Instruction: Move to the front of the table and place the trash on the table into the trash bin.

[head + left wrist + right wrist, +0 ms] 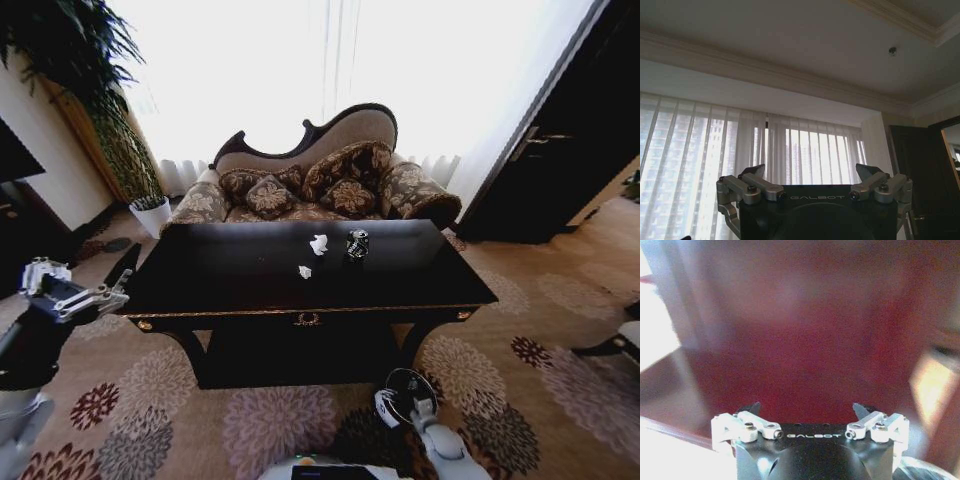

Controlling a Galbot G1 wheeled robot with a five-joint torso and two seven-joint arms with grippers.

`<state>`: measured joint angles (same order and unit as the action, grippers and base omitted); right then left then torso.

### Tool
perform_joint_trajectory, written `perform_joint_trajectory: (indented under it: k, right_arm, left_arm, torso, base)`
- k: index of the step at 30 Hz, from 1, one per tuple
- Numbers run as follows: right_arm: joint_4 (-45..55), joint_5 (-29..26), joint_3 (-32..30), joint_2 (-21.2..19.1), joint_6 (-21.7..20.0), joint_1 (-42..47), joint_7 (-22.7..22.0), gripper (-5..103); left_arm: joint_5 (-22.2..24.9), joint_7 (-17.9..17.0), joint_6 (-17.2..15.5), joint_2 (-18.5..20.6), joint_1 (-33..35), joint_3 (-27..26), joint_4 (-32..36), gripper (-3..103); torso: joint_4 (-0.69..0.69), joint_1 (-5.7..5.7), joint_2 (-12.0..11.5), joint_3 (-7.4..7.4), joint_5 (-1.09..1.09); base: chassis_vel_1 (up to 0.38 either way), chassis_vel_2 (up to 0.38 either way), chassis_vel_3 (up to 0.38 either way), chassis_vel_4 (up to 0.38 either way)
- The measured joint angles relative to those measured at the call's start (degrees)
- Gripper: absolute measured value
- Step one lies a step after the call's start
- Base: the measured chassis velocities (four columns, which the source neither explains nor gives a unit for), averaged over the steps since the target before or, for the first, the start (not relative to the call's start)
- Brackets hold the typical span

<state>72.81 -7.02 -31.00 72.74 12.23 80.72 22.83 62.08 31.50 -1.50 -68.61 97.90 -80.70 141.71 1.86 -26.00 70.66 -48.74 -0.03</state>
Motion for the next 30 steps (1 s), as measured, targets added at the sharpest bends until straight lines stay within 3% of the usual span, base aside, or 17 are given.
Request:
perform_joint_trajectory:
  k: [1, 2, 3, 6, 10, 15, 24, 30]
  right_arm:
    - [1.7, 0.5, -0.3, 0.0, 2.1, 1.6, 4.0, 100]
    - [1.7, 0.5, -0.3, 0.0, 2.1, 1.6, 4.0, 100]
    - [3.3, 0.1, -0.3, 0.1, 3.7, 3.2, 7.0, 100]
    - [9.0, -4.2, -0.8, 0.8, 7.1, 7.5, 15.3, 100]
    - [14.8, -7.1, -2.1, 1.4, 8.4, 10.4, 20.0, 100]
    - [26.0, -16.7, -4.1, 2.0, 7.8, 15.2, 26.7, 100]
    - [39.6, -27.1, -6.0, 2.6, 4.1, 18.7, 27.2, 100]
    - [51.3, -34.3, -6.7, 2.5, -0.1, 19.4, 21.6, 100]
  left_arm:
    - [0.0, 0.0, 0.1, 0.0, -0.2, 0.2, -0.2, 100]
    - [0.0, 0.0, 0.1, 0.0, -0.2, 0.2, -0.2, 100]
    - [0.0, 0.0, 0.2, 0.0, -0.4, 0.4, -0.3, 100]
    - [0.0, 0.0, 0.3, -0.2, -1.3, 1.3, -0.7, 100]
    - [0.0, 0.0, 0.3, -0.3, -2.1, 2.0, -1.1, 100]
    - [-0.3, 0.0, 0.3, -0.6, -3.1, 3.4, -1.2, 100]
    - [-0.4, 0.1, 0.4, -0.4, -3.5, 3.9, -1.4, 100]
    - [-0.8, 0.3, 1.3, 0.1, -3.0, 2.5, -2.3, 100]
  torso:
    - [-0.01, 0.00, 0.0, 0.00, -0.01]
    - [-0.01, 0.00, 0.0, 0.00, -0.01]
    - [-0.01, 0.00, 0.0, 0.00, 0.01]
    - [0.01, 0.00, 0.0, 0.00, 0.03]
    - [0.00, 0.00, 0.0, 0.00, 0.01]
    - [0.00, 0.00, 0.0, 0.00, 0.01]
    - [0.00, 0.00, 0.0, 0.00, 0.02]
    - [0.00, 0.00, 0.0, 0.00, 0.02]
  base:
    - [0.000, 0.000, 0.000, 0.000]
    - [0.000, 0.000, 0.000, 0.000]
    - [0.000, 0.000, 0.000, 0.000]
    - [0.000, 0.000, 0.000, 0.000]
    - [0.000, 0.000, 0.000, 0.000]
    - [0.000, 0.000, 0.000, 0.000]
    - [0.000, 0.000, 0.000, 0.000]
    - [0.000, 0.000, 0.000, 0.000]
